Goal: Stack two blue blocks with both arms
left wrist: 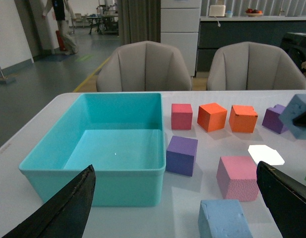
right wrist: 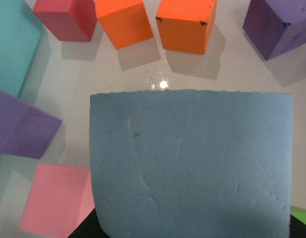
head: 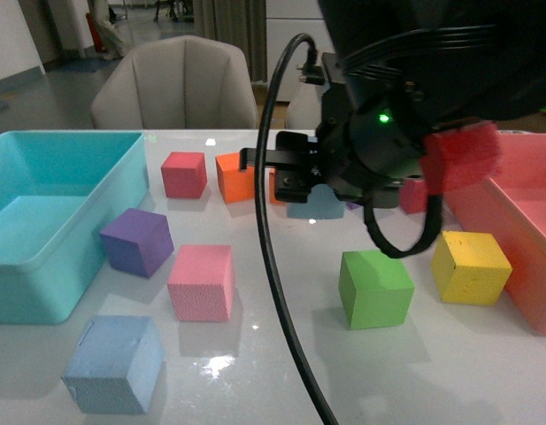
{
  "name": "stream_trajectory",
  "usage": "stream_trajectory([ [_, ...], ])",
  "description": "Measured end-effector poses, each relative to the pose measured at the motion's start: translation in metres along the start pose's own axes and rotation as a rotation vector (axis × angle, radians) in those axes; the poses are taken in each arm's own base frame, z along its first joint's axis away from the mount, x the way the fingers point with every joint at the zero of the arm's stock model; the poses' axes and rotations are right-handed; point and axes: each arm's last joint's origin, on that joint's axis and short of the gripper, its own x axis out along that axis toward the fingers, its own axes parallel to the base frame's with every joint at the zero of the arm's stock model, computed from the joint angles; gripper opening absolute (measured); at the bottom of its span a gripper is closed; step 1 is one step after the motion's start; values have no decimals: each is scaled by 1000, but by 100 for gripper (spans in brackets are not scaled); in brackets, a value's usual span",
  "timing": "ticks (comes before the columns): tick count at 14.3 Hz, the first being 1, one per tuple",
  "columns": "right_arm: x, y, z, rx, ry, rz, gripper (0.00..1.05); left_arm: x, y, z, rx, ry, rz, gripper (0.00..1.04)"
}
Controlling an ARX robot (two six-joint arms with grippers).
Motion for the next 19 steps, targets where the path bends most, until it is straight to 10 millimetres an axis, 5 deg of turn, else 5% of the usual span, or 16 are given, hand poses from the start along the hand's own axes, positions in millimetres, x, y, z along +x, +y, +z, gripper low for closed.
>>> stream_trajectory([
  [8,89,36,13,-29,95,-14,45,0,0,0,0,0,0,98],
  [16,121,20,-8,54,218,-108,44,0,0,0,0,0,0,98],
  [17,122,18,-7,57,211,-109,46,0,0,0,0,0,0,98],
  [19,122,17,-6,60,201,-111,73,0,0,0,0,0,0,98],
])
